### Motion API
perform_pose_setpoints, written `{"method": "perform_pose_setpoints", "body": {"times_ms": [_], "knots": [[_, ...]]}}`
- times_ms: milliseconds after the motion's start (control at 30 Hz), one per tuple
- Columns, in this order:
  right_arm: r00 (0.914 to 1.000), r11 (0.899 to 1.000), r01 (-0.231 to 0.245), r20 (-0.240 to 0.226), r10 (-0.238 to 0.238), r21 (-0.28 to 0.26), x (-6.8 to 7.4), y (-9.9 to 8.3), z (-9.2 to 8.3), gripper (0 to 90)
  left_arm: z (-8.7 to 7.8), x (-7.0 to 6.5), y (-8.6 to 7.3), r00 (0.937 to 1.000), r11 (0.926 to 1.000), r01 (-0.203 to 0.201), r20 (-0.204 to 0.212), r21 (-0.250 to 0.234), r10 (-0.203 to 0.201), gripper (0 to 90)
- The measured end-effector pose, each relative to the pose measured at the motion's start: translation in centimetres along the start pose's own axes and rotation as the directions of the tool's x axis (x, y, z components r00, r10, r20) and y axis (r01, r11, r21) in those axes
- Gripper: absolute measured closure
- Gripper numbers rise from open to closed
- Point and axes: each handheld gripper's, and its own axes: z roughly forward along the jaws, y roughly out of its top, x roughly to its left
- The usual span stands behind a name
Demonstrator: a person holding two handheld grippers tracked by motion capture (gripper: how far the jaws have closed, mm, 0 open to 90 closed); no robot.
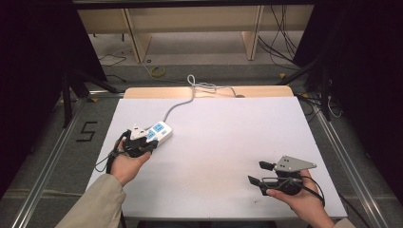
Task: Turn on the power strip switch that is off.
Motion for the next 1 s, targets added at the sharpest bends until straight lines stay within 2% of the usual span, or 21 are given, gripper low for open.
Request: {"method": "perform_pose_setpoints", "body": {"times_ms": [1000], "knots": [[1.0000,1.000,0.002,0.000,-0.002,0.000,0.0,0.0,0.0,31.9,1.5,1.9,0.9,0.9980,0.9991,0.032,-0.055,0.029,-0.030,89.7]]}}
